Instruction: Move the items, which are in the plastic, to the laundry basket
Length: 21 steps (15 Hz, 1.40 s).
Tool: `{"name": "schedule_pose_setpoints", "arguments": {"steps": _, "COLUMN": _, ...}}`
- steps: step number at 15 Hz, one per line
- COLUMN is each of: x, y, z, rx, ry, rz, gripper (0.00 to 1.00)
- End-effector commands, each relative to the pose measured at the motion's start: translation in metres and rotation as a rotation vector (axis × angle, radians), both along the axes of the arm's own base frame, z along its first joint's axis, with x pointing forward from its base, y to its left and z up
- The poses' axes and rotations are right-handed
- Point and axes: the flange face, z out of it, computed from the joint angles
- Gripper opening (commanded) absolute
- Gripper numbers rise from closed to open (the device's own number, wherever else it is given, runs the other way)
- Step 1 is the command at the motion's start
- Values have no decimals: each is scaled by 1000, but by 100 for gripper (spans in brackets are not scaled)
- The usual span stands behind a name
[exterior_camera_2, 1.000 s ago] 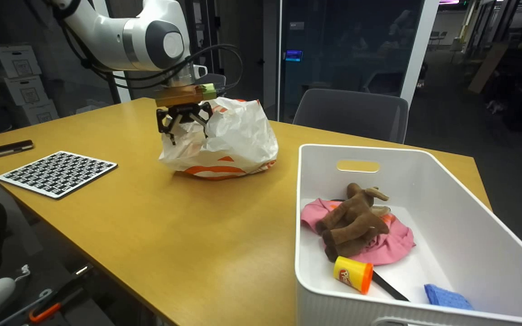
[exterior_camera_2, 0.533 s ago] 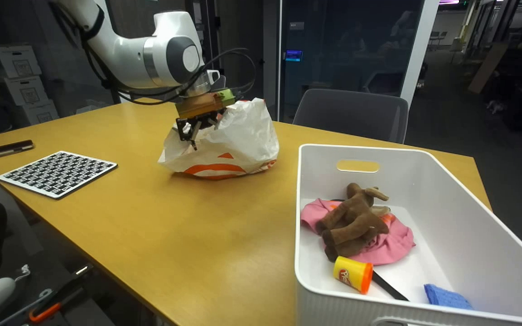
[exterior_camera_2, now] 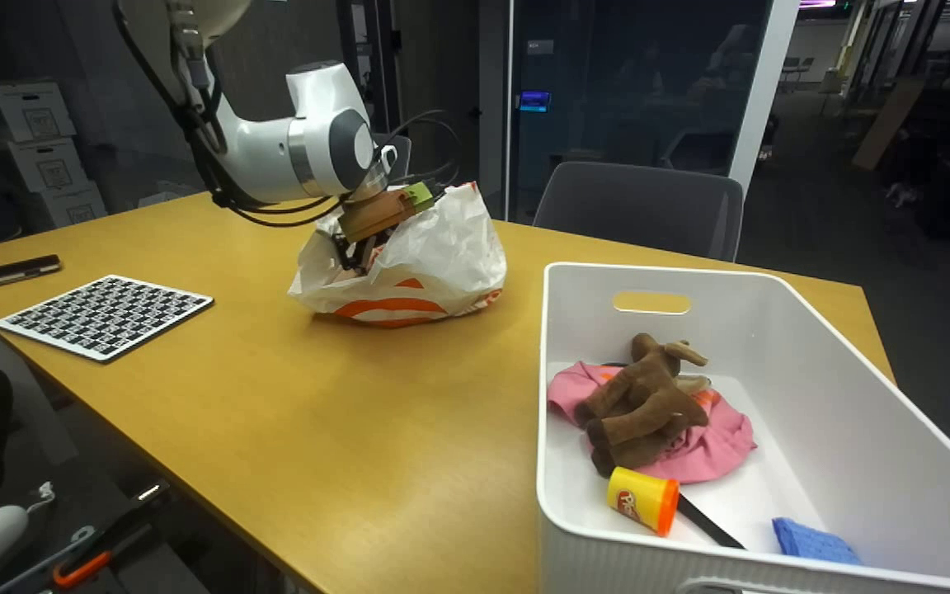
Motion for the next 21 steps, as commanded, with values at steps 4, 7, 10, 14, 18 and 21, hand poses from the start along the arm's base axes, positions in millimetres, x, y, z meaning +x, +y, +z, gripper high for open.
{"name": "schedule_pose_setpoints", "arguments": {"steps": 4, "x": 32, "y": -3, "z": -8, "rx": -40, "ry": -80, "rz": -11, "gripper": 73}}
{"name": "schedule_pose_setpoints", "arguments": {"steps": 7, "x": 37, "y": -6, "z": -6, "rx": -24, "ry": -88, "rz": -49, "gripper": 50}}
{"name": "schedule_pose_setpoints", "arguments": {"steps": 10, "x": 33, "y": -3, "z": -1, "rx": 29, "ry": -37, "rz": -104, "gripper": 28}}
{"name": "schedule_pose_setpoints", "arguments": {"steps": 14, "x": 27, "y": 7, "z": 11, "rx": 133, "ry": 34, "rz": -184, "gripper": 0}}
{"name": "schedule_pose_setpoints", "arguments": {"steps": 18, "x": 24, "y": 12, "z": 35, "rx": 197, "ry": 46, "rz": -266, "gripper": 3}}
{"name": "schedule_pose_setpoints", "arguments": {"steps": 21, "x": 24, "y": 11, "z": 63, "rx": 209, "ry": -6, "rz": -300, "gripper": 3}}
